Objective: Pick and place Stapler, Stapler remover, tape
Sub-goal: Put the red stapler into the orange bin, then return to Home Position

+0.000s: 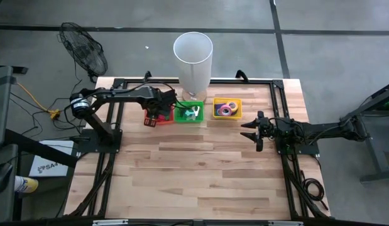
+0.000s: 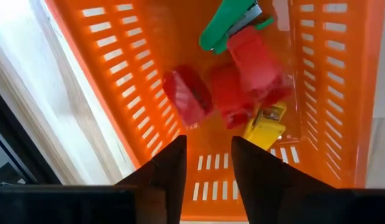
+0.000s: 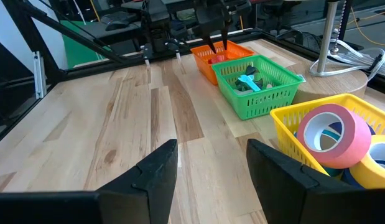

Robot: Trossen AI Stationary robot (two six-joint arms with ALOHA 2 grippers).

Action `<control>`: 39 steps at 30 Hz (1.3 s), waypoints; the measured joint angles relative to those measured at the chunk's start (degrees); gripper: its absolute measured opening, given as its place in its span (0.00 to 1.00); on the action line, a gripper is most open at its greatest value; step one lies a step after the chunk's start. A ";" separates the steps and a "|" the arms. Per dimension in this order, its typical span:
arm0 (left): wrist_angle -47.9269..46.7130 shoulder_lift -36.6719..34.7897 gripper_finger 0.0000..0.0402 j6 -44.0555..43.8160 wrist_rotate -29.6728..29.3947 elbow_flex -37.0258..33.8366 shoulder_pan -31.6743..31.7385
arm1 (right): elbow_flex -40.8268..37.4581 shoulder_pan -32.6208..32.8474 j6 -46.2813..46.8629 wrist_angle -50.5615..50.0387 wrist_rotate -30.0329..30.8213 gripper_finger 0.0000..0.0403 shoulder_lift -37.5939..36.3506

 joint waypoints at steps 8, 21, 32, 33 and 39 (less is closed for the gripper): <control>-1.34 -1.32 0.33 1.51 -0.04 0.44 0.00 | 0.00 -0.01 0.01 0.00 0.01 0.46 -0.01; 11.72 -29.31 0.34 -4.52 7.04 -7.48 -7.36 | -0.01 -0.01 0.00 0.00 0.01 0.46 -0.01; 43.77 -55.41 0.34 -10.64 8.06 -32.84 -22.67 | 0.01 0.00 0.02 0.00 0.01 0.46 0.01; 45.49 -57.16 0.34 -10.59 7.05 -34.75 -24.04 | 0.01 -0.02 0.00 0.00 0.01 0.46 0.01; 51.19 -64.64 0.34 -7.77 1.92 -41.57 -29.92 | 0.00 -0.01 0.01 0.00 0.01 0.46 0.01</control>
